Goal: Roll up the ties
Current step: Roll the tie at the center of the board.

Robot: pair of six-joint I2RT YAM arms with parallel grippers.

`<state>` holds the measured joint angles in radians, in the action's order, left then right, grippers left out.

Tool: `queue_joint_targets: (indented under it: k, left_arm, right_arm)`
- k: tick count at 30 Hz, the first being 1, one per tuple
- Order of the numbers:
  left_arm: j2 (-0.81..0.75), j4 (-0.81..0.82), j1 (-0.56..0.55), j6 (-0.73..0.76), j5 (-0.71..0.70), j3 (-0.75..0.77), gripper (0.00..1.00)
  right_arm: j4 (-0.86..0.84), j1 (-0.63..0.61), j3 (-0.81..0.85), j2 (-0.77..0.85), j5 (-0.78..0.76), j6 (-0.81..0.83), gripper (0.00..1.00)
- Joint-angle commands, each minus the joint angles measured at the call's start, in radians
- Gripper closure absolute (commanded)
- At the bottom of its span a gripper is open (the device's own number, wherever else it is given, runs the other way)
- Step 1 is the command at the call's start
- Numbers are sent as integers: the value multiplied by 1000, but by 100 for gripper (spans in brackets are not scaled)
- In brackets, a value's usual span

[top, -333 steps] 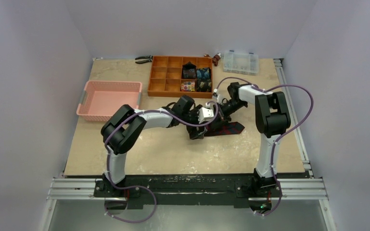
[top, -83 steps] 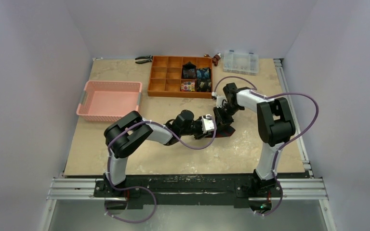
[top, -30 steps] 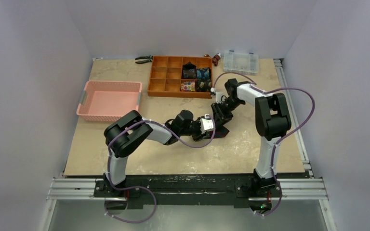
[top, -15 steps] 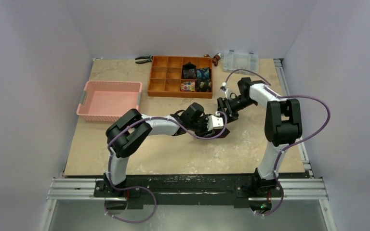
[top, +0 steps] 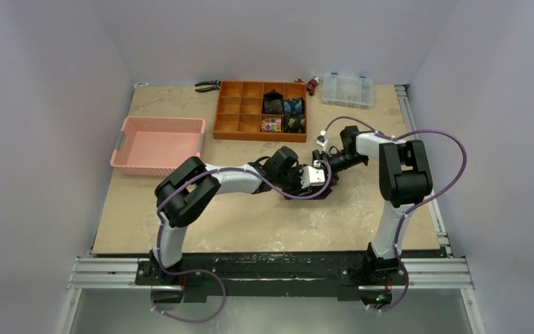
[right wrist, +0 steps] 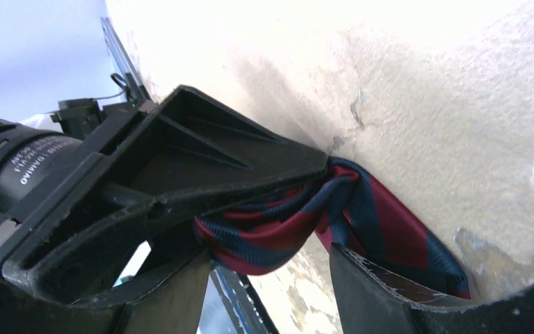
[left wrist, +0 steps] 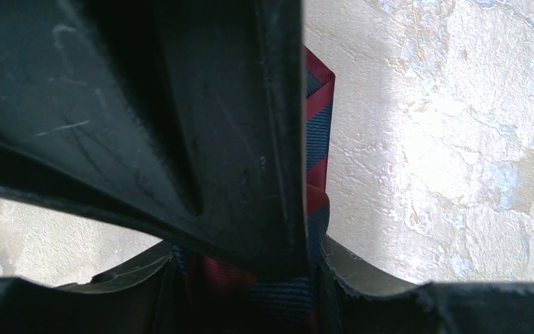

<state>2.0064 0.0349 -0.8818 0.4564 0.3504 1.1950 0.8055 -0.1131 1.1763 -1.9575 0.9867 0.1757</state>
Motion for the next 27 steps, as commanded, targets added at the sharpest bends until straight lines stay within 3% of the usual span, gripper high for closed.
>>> queue_joint_targets:
  k: [1,5,10,12,17,22,27]
  left_arm:
    - [90,-226,-9,39,-62,-44,100]
    - [95,-230,-9,44,-58,-45,100]
    - [91,-205,-7,30,-42,-50,100]
    - [90,-183,-1,9,-23,-50,92]
    - [66,8,50,-115,136,-93,62]
    - [45,341,97,-280,265,-189,43]
    - [49,599,107,-322,317,-242,34]
  right_arm:
    - [-105,-1,-4,-13,93,-54,37]
    - [-140,-1,-14,-27,122,-76,44]
    - [-71,0,-17,-72,64,6,84]
    - [-26,1,-17,-105,34,64,98]
    - [-24,7,-29,-156,-52,98,100]
    - [-23,7,15,-201,-154,78,100]
    - [23,7,36,-196,-270,89,100]
